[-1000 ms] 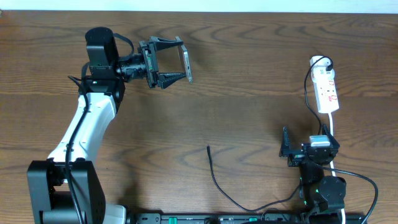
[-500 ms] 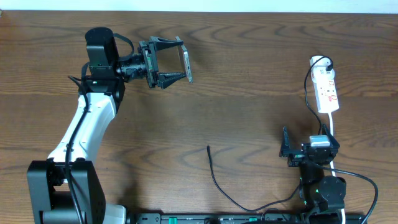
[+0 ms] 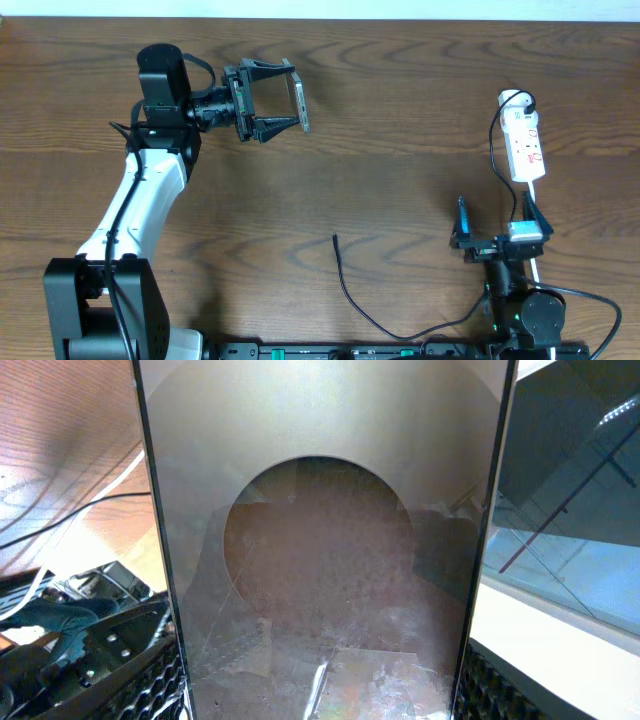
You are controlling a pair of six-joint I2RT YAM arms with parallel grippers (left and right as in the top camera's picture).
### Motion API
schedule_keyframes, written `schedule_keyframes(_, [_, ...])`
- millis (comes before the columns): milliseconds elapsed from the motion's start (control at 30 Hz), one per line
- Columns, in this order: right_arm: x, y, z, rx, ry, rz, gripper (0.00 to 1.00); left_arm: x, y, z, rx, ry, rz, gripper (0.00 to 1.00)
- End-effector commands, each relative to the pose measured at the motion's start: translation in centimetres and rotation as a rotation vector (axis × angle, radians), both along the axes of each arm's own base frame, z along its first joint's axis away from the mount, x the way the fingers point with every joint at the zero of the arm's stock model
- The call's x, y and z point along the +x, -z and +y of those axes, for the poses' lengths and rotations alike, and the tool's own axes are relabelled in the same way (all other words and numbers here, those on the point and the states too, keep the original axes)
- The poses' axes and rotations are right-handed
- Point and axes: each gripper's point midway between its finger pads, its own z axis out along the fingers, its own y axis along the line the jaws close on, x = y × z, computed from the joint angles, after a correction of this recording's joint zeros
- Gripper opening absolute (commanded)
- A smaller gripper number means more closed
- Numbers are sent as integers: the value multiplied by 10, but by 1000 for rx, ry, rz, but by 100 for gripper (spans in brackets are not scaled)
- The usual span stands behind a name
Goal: Plug charger to phone and switch on socket
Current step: 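Raise the right arm and move the right gripper toward the phone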
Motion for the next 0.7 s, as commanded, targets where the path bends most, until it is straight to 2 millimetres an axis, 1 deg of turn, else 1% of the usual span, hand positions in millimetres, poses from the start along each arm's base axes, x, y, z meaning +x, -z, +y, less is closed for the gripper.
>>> schedule_keyframes(0, [-8,-29,9,81,-65,18,99,-4,-25,0,-10,19,-68,7])
schedule_keyframes(67, [-11,-41,9,81,-62,45,99,-4,-25,0,-9,16,-68,7])
schedule_keyframes(167, [-12,-68,10,77,-71,86,99,-1,-26,1,-4,0,-85,7])
schedule_keyframes(267, [-6,-94,24,71,-146,134,99,3,-30,1,-1,-14,-115,8])
schedule_keyframes(333, [2,-110,38,68,-223,177,99,3,-30,2,0,-16,-115,7])
schedule_keyframes(367, [5,-114,44,69,-255,196,99,3,-30,2,0,-17,-115,8])
schedule_keyframes(467, [23,-125,70,93,-398,290,99,4,-29,2,2,-23,-116,8])
schedule_keyframes(533, [34,-128,89,116,-510,353,99,5,-29,2,5,-31,-116,8])
schedule_keyframes(667, [49,-128,133,169,-811,480,99,11,-28,4,24,-60,-145,8])
